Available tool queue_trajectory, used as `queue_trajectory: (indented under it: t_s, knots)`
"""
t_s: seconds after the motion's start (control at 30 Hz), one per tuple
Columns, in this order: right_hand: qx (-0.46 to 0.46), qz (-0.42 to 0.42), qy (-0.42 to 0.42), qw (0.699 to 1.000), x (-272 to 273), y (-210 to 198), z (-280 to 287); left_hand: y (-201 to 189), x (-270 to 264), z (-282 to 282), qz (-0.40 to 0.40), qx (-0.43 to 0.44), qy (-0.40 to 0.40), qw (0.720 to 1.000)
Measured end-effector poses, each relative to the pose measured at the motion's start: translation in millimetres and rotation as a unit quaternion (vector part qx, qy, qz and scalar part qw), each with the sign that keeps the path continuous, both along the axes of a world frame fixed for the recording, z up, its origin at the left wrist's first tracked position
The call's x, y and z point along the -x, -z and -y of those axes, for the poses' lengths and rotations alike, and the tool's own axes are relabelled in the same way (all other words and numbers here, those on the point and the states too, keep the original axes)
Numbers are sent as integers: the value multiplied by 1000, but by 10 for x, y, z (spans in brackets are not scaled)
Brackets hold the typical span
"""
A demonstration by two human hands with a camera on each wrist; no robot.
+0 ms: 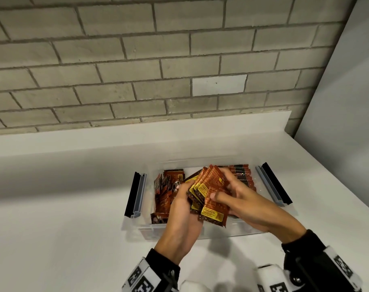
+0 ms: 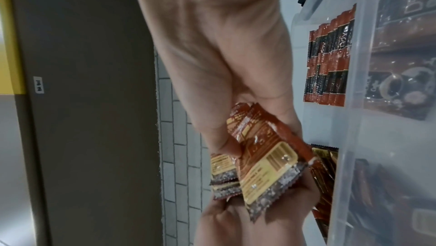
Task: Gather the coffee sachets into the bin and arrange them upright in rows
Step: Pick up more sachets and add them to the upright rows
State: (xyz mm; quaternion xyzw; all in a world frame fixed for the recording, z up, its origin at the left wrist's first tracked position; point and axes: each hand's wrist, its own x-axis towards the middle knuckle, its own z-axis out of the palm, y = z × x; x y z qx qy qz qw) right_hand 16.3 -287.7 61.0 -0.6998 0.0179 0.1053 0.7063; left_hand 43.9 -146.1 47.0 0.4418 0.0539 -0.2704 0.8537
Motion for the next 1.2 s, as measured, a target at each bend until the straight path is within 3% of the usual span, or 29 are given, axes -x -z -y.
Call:
queue_trajectory:
  t_s: [0.17,0.33,0.63,0.87,0.9,1.0,1.03,1.1,1.2]
  knots:
    - [69,24,-44,996,35,-126,40,14,-87,-154,-9,71,70,995]
    - [97,31,-80,992,35,-125,41,-69,-108,-220,55,30,180,982]
    - [207,94,-134,965,43,-128,27,78,-55,-197,-14,139,207,968]
    - [343,167,-81,921,78,-121,-14,-47,-43,-159,-14,84,178,980]
    - [379,184,-93,902,102,-147,-27,-46,-47,-151,-14,69,171,983]
    - [549,213,-160,793,161,-200,-130,-37,-21,-131,-13,29,155,987]
    - [571,224,-161,773,156,-195,-160,-22,-13,-128,-3,26,156,987]
    - [562,245,-148,776,129,-180,-172,-8,-16,-152,21,16,166,986]
    - [519,255,-138,804,102,-178,-128,-25,-45,-225,36,0,200,979]
